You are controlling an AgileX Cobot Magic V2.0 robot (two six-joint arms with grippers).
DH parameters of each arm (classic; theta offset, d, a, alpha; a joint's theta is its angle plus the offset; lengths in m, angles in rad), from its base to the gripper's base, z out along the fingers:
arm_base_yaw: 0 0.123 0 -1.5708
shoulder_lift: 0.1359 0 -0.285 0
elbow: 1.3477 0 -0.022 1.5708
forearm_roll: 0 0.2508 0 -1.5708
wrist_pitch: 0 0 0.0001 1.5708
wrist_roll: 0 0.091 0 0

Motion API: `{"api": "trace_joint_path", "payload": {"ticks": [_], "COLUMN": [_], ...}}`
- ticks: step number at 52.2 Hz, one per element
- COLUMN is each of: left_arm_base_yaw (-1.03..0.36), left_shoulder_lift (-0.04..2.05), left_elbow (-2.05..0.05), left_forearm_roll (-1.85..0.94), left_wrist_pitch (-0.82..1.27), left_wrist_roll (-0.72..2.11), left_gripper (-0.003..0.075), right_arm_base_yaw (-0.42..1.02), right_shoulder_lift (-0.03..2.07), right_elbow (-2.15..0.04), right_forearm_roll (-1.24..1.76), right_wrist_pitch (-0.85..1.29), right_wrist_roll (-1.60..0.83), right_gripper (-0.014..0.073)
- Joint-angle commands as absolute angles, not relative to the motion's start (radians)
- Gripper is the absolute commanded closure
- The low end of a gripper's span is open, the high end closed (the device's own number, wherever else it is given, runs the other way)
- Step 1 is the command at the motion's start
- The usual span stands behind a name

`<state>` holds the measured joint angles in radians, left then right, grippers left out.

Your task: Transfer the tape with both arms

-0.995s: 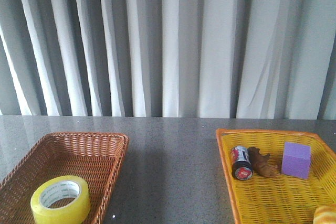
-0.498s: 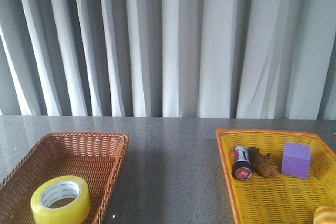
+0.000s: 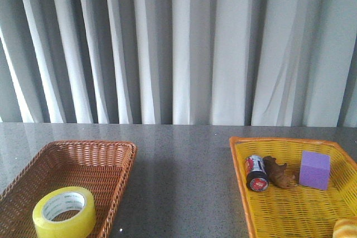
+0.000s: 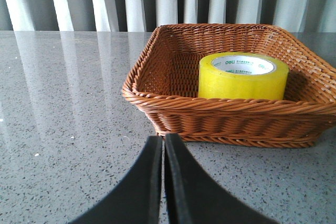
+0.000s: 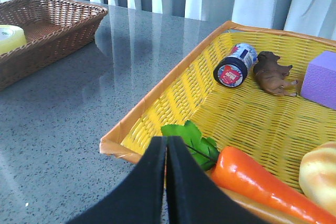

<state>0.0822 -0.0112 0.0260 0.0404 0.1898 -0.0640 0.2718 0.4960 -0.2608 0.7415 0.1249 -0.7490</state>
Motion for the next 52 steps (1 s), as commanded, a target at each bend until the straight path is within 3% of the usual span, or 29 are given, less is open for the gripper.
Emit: {"api": "trace_joint_path", "payload": {"ticks": [1, 18, 22, 31, 35, 52], "left_arm_base_yaw": [0.077, 0.077, 0.077, 0.077, 0.077, 0.077], "left_shoulder_lift": [-0.018, -0.018, -0.018, -0.018, -0.018, -0.018], "left_elbow": [-0.003, -0.003, -0.003, -0.003, -0.003, -0.003], "left_forearm_roll": [0.032, 0.032, 0.032, 0.032, 0.032, 0.032], "left_wrist_pitch": [0.11, 0.11, 0.11, 0.11, 0.11, 0.11], "left_wrist_roll": [-0.074, -0.074, -0.074, -0.074, -0.074, -0.074], "left_gripper": [0.0727, 0.0727, 0.0727, 0.0727, 0.0727, 0.0727], "right_arm_base_yaw": [0.269, 0.27, 0.263, 0.164, 0.116, 0.071], "right_shoulder_lift": [0.5, 0.447, 0.412, 0.302, 0.239, 0.007], "right_elbow": [-0.291, -0.291, -0.291, -0.225, -0.169, 0.006], "right_forearm_roll": [0.748, 0.678, 0.513, -0.052, -0.182, -0.187], "right_wrist_pitch": [0.07, 0.062, 0.063, 0.069, 0.073, 0.069], "right_wrist_roll": [-0.76, -0.733, -0.603, 0.033, 0.198, 0.279], "right_gripper": [0.0599, 0.0599, 0.0599, 0.0599, 0.0599, 0.0599]}}
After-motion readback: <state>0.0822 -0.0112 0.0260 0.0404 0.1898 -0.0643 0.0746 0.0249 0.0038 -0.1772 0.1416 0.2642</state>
